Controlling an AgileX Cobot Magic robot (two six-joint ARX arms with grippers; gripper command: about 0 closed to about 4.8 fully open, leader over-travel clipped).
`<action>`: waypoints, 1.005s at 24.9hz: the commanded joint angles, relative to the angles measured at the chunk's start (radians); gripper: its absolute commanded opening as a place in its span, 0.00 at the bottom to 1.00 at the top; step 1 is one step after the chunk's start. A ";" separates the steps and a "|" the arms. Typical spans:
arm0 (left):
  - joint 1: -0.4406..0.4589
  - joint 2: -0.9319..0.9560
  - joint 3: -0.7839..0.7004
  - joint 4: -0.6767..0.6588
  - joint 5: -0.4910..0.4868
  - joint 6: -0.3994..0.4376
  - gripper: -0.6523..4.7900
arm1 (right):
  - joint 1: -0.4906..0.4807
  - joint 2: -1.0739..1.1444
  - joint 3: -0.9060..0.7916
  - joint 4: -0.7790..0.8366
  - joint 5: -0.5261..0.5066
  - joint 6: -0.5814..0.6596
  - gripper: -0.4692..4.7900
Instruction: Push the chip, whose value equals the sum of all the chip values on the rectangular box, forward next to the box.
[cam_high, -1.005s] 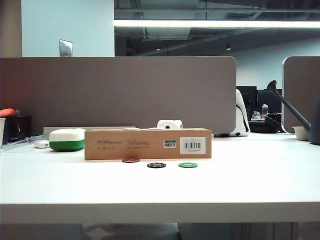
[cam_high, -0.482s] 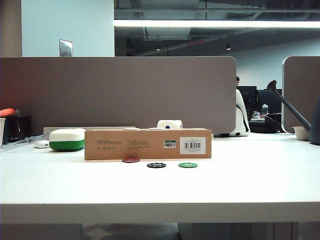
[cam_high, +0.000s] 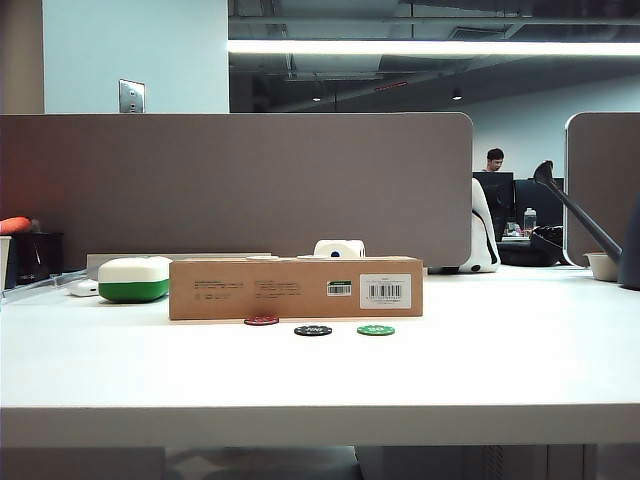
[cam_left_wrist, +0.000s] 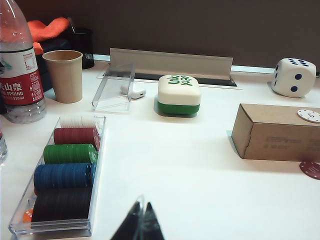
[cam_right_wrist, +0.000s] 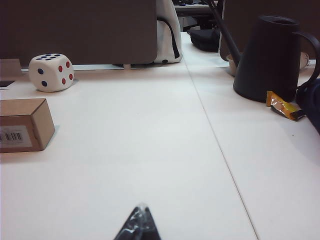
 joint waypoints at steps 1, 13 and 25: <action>0.000 0.000 0.002 0.010 0.001 0.004 0.11 | 0.000 0.000 -0.005 0.015 -0.001 -0.003 0.08; 0.000 0.000 0.002 0.010 0.001 0.004 0.11 | 0.000 0.000 -0.005 0.015 -0.001 -0.003 0.08; 0.000 0.000 0.002 0.010 -0.010 0.006 0.11 | 0.000 0.000 -0.005 0.015 -0.001 -0.003 0.08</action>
